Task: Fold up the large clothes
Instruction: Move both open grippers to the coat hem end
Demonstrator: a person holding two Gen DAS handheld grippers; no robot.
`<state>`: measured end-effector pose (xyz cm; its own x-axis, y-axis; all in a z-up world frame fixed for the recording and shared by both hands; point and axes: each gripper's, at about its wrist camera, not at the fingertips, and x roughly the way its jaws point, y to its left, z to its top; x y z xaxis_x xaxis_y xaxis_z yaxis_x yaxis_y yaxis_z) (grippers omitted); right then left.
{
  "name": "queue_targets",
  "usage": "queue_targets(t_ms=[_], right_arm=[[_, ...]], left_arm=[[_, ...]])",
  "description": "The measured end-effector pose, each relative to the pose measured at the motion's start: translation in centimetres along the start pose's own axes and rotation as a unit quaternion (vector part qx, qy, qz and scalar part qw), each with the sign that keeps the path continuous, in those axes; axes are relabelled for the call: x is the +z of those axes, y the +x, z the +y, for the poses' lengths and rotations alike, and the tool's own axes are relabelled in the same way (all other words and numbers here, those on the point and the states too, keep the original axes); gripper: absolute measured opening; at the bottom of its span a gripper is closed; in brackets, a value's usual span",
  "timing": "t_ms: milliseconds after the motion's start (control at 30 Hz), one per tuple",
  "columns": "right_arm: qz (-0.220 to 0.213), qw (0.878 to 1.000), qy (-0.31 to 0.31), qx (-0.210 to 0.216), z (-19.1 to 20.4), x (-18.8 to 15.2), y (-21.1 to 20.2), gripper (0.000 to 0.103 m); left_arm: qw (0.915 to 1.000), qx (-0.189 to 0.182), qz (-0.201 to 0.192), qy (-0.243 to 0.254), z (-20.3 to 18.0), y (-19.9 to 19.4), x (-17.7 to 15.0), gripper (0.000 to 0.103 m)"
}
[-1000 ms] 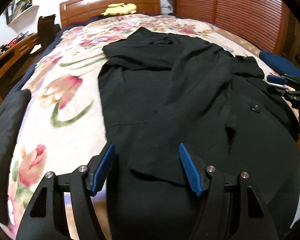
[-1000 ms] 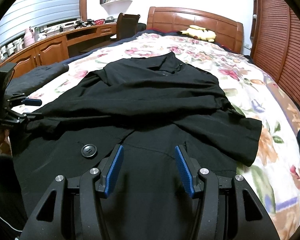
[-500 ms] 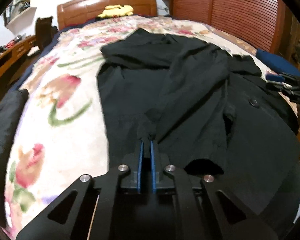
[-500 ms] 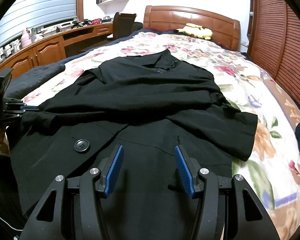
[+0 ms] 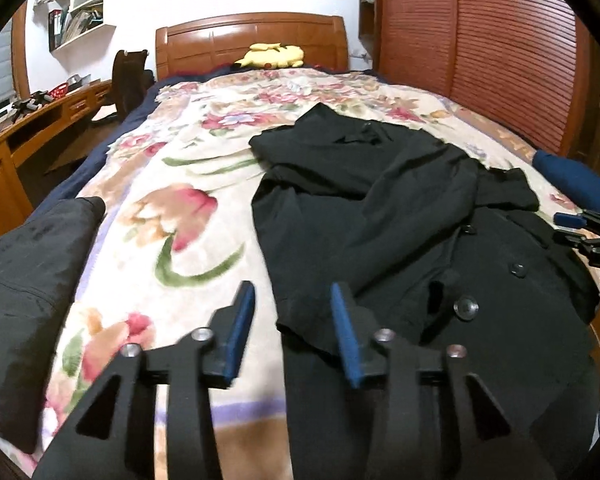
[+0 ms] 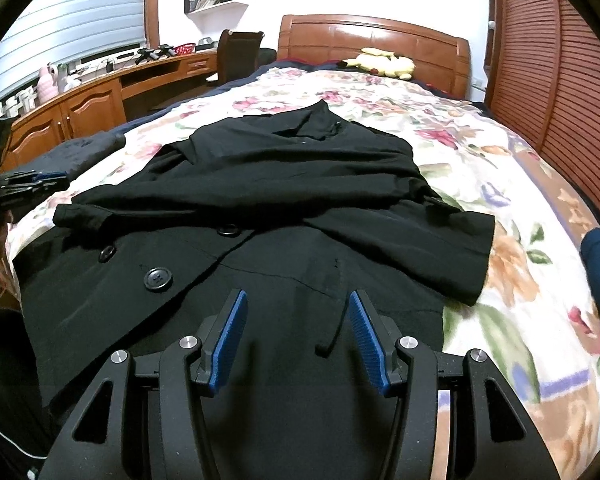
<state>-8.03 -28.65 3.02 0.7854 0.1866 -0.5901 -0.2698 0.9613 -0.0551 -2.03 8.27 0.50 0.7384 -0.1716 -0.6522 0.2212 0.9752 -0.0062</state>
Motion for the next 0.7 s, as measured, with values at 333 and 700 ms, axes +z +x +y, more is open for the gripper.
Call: queue_targets(t_ms=[333, 700], right_arm=[[0.000, 1.000, -0.009, -0.024, -0.4, -1.8, -2.1, 0.055], [0.024, 0.998, 0.008, -0.056, -1.6, -4.2, -4.1, 0.055]], left_arm=[[0.9999, -0.001, 0.016, 0.002, -0.7, -0.9, -2.3, 0.076], [0.9995, -0.007, 0.032, 0.001, -1.4, -1.3, -4.9, 0.076]])
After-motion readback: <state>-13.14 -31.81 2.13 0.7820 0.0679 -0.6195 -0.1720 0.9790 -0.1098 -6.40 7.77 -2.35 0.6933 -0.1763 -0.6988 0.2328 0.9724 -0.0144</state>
